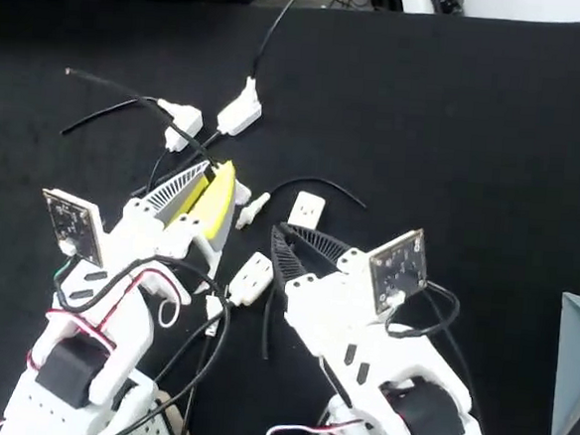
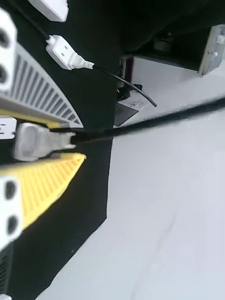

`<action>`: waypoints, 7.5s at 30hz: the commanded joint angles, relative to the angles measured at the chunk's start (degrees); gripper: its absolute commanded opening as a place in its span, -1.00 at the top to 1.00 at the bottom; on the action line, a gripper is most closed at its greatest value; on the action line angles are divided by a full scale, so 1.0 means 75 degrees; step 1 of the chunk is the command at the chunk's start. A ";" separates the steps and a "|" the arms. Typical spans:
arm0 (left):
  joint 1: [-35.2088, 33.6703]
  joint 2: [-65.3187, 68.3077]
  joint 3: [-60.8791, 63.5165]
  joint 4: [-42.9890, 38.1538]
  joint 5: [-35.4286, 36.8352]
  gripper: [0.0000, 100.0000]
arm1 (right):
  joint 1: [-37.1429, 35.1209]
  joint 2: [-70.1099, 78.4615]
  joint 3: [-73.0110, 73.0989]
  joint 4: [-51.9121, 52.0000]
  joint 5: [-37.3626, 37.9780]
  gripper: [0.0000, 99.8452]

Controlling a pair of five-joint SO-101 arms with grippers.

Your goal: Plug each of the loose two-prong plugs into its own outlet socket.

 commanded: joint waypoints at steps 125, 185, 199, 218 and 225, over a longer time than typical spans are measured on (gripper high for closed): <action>-0.5163 -0.0047 0.1776 0.2884 -0.3364 0.66 | 0.0281 1.3626 -1.1645 0.5439 -0.1266 0.98; -0.2456 -0.1547 -0.0252 0.2356 -0.1090 0.66 | -0.1606 0.4050 -0.3100 0.1442 0.1887 0.98; -0.0252 -0.1618 0.0111 0.2168 -0.1571 0.66 | -0.2544 0.3534 -0.2655 0.0891 0.1875 0.98; 0.0862 -0.1641 -0.0217 0.3059 -0.2626 0.66 | -0.2075 0.3546 -0.2303 0.0903 0.1875 0.98; -0.0955 -0.1641 -0.0158 0.2696 -0.2508 0.66 | -0.1747 0.3546 -0.2303 0.1067 0.1805 0.98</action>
